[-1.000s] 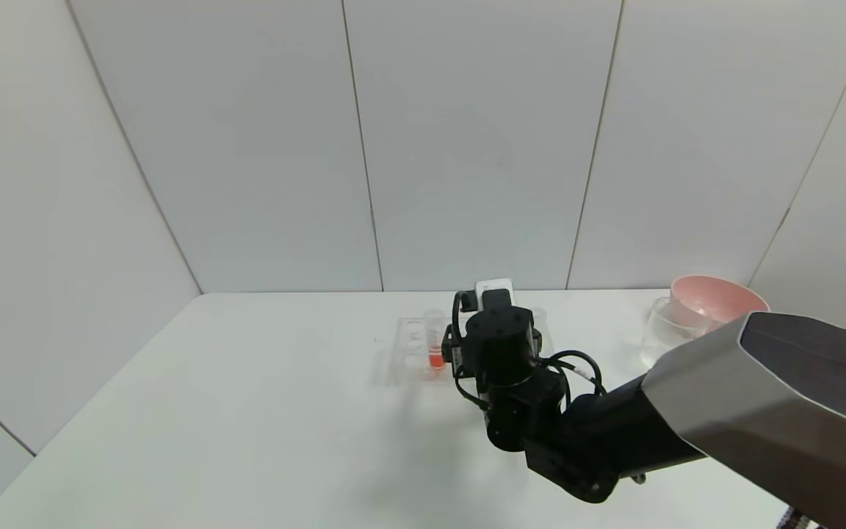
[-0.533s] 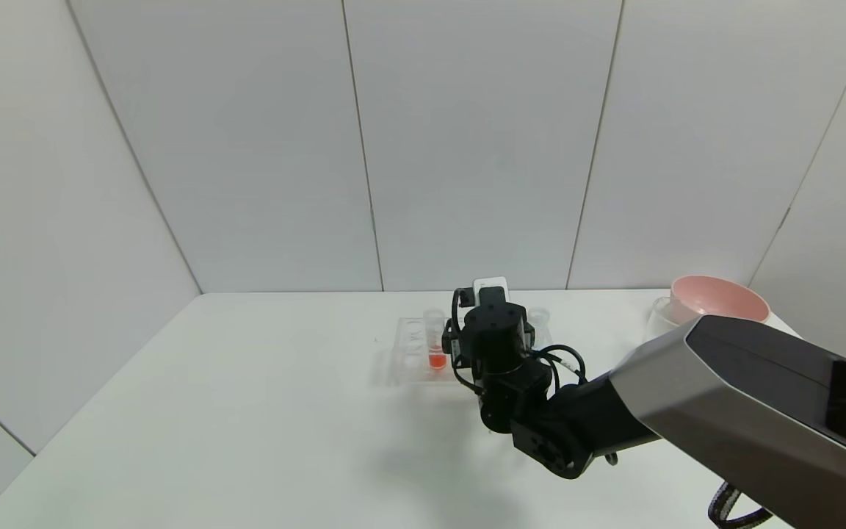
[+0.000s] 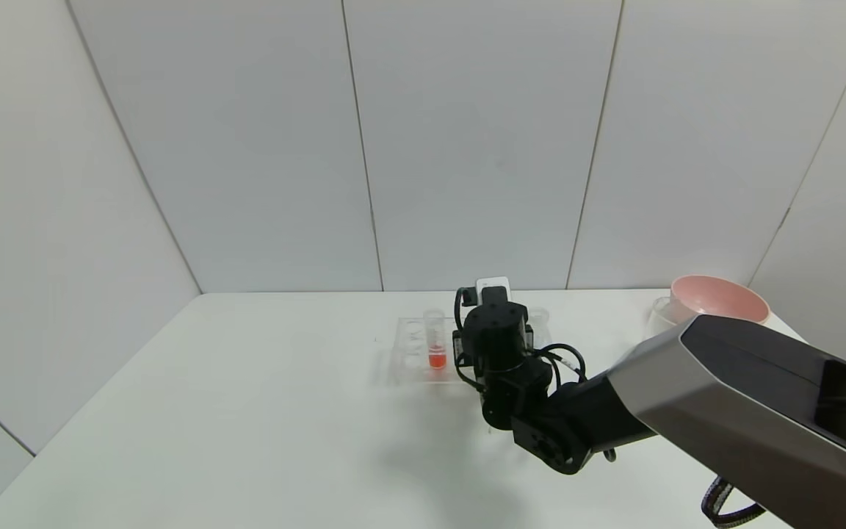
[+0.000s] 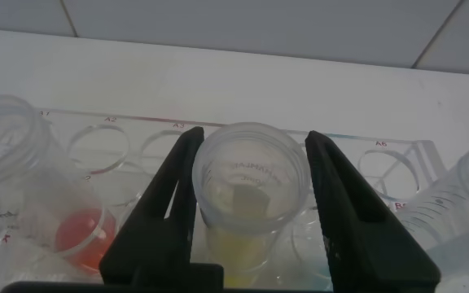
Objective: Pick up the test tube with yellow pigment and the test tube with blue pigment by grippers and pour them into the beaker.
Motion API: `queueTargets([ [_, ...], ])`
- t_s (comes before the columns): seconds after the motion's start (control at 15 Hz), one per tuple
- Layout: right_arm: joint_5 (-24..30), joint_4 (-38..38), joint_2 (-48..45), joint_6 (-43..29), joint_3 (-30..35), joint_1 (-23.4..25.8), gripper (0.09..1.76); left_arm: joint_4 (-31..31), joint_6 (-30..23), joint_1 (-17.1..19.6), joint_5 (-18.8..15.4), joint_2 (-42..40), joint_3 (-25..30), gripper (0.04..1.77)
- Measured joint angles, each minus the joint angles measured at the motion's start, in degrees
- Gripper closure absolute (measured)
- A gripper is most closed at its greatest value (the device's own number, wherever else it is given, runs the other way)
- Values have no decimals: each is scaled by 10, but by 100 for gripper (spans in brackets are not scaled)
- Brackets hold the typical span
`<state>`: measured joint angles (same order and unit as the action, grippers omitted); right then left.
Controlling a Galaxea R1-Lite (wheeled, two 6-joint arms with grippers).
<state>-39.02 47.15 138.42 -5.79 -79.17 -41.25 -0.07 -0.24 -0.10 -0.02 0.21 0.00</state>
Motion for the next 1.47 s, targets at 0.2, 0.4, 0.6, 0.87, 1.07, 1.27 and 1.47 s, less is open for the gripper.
queueTargets([
  [0.2, 0, 2, -3, 3, 1, -1, 127, 0, 0, 0, 0, 0, 0, 5],
  [0.4, 1, 2, -10, 3, 6, -3, 126, 0, 0, 0, 0, 0, 0, 5],
  [0.6, -1, 2, -33, 16, 9, -7, 126, 0, 0, 0, 0, 0, 0, 5],
  [0.87, -1, -2, -85, 51, 10, -9, 126, 0, 0, 0, 0, 0, 0, 5],
  [1.07, 0, -2, -107, 57, 14, -10, 126, 0, 0, 0, 0, 0, 0, 5],
  [1.27, 0, -1, -114, 57, 20, -9, 126, 0, 0, 0, 0, 0, 0, 5],
  [1.47, 20, -4, -129, 60, 30, -9, 126, 0, 0, 0, 0, 0, 0, 5],
])
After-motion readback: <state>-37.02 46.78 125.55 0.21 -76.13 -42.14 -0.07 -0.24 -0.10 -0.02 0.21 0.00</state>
